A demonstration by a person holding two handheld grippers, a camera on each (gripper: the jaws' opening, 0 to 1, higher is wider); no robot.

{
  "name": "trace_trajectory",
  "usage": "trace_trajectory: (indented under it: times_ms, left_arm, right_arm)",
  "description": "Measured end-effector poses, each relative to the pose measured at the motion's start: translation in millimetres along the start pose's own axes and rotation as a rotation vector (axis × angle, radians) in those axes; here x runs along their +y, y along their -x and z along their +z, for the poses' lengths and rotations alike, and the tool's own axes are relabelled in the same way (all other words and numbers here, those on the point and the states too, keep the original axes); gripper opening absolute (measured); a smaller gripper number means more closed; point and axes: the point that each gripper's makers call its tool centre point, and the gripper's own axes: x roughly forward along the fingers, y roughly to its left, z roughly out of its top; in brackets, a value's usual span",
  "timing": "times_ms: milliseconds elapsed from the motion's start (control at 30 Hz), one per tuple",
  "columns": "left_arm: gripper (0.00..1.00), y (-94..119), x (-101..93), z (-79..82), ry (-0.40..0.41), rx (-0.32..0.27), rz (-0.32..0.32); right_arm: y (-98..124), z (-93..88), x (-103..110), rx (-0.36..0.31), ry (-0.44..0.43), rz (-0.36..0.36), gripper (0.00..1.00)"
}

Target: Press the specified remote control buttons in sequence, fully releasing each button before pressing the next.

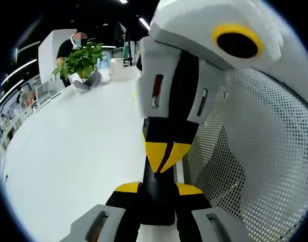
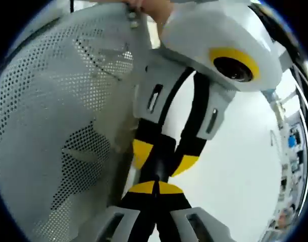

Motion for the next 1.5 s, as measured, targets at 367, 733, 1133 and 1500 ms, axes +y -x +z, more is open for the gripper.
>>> trace_trajectory:
  times_ms: [367,733,1133,1500]
  left_arm:
    - [0.25,0.5,-0.1,0.5,0.001,0.002,0.005]
    - [0.25,0.6,0.3,0.2,0.002,0.001,0.005]
    - [0.25,0.7,1.4,-0.6,0.001,0.005,0.005]
    - [0.25,1.7,3.0,-0.4,0.007,0.003,0.018]
  right_arm:
    - [3.1,0.8,-4.8,-0.173,-0.244,-0.027,0.00]
    - [-1.2,6.6,-5.0,-0.137,-0.216,0.002,0.00]
    - [-3.9,10.1,-6.9,-0.101,-0.262,0.090,0.00]
    - [-1.2,11.3,-11.1,-0.285,-0.361,0.035,0.00]
